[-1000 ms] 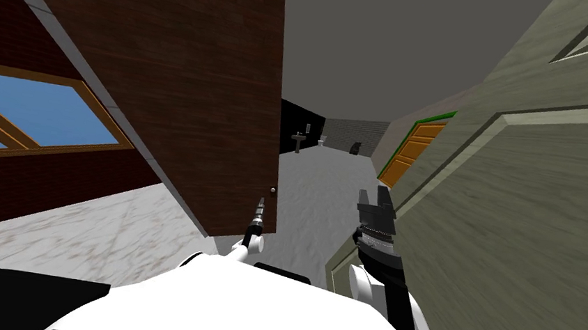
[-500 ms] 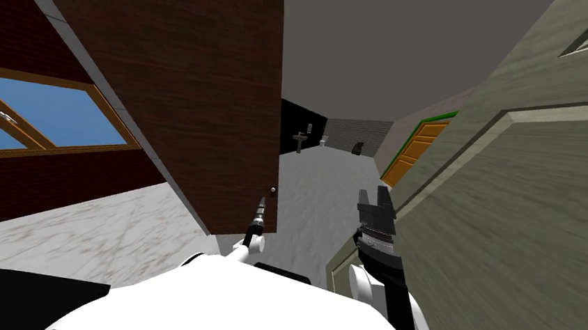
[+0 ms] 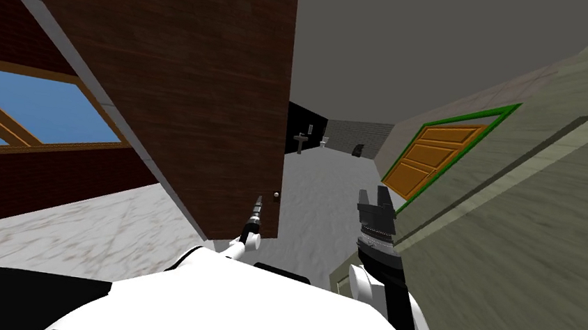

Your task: Push the door open

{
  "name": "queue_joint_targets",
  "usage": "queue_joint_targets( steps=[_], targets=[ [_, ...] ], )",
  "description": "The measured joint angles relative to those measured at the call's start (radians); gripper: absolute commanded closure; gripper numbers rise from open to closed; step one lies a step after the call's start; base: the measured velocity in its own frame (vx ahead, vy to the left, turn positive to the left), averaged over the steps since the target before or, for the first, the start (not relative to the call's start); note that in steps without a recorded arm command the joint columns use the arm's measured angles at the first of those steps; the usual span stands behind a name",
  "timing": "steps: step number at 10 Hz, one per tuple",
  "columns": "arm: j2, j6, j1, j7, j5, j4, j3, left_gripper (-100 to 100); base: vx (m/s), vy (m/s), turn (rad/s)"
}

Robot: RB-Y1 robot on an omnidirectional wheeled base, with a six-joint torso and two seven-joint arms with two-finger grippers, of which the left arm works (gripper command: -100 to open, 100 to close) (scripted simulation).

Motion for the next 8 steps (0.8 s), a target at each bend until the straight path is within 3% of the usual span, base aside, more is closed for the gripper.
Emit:
queue_joint_targets(
  steps=[1,2,4,6,7,8],
  targets=[
    [0.009,-0.012,-0.007,0.006,0.0,0.023,0.001,-100,0.074,0.006,0.004],
    [0.008,0.015,0.029,-0.002,-0.002,-0.027,-0.001,-100,0.009,-0.003,0.008],
    [0.006,0.027,0.034,-0.008,-0.002,-0.058,0.0,-100,0.165,-0.051,-0.037],
    [-0.004,0.026,0.034,-0.008,-0.001,-0.063,0.002,-100,0.173,-0.068,-0.023],
    [-0.019,0.036,0.048,-0.012,-0.002,-0.088,0.002,-100,0.185,-0.089,0.01],
    [-0.028,0.013,0.022,-0.002,0.0,-0.031,0.006,-100,0.099,-0.055,-0.002]
  ],
)
